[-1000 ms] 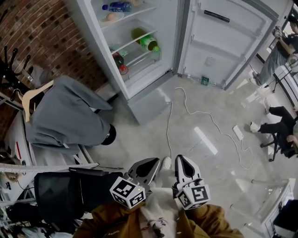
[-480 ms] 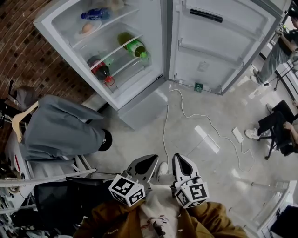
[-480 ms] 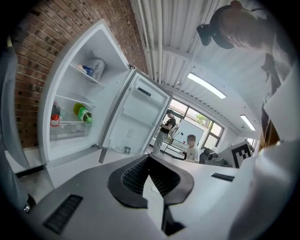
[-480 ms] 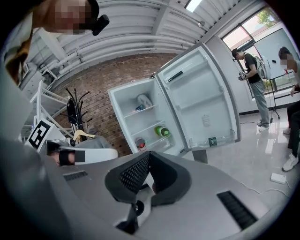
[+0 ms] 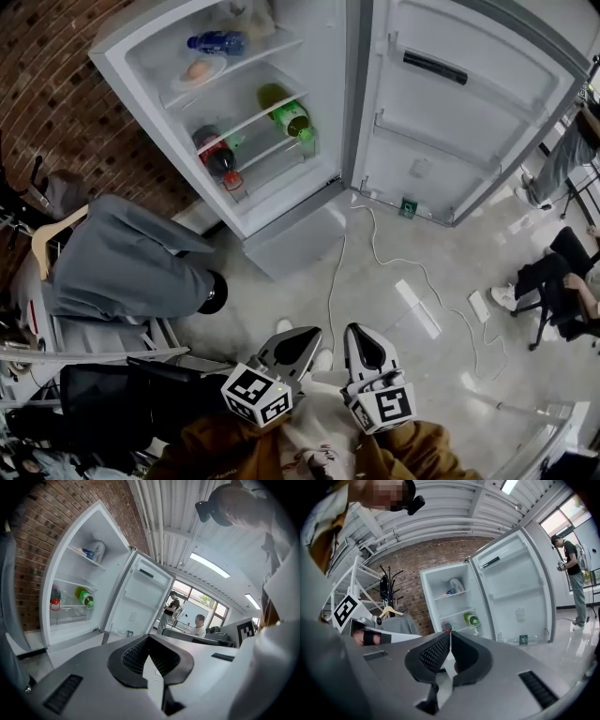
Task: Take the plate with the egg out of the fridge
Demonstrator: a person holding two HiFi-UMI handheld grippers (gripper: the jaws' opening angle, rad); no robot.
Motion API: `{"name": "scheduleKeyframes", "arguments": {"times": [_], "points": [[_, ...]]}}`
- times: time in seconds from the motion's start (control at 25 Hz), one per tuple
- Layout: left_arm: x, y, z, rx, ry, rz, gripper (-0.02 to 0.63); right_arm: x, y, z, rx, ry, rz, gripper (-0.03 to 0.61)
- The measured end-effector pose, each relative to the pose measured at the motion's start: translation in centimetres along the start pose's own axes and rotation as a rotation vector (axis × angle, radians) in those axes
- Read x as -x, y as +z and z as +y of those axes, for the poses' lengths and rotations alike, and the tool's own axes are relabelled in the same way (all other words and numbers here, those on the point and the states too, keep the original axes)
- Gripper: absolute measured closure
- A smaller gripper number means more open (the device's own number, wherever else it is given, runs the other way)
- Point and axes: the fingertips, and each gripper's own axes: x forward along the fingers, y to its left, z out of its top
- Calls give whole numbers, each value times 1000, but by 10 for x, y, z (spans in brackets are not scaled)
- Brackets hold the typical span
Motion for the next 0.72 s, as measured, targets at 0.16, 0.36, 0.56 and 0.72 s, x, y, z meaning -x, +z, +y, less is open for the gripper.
{"name": "scheduleKeyframes", "arguments": {"times": [0.16, 0.36, 0.56, 0.72], "points": [[-1, 3, 9, 14, 15, -5, 606, -9, 3, -2, 7, -3, 10, 574], [-7, 12, 24, 24, 28, -15, 606, -24, 7, -2, 7, 4, 14, 574], [-12, 12, 36, 40, 20, -2, 606, -37, 6, -9, -4, -20, 29, 574], [-15, 22, 52, 46, 24, -5, 606, -52, 10, -7, -8, -24, 28, 574]]}}
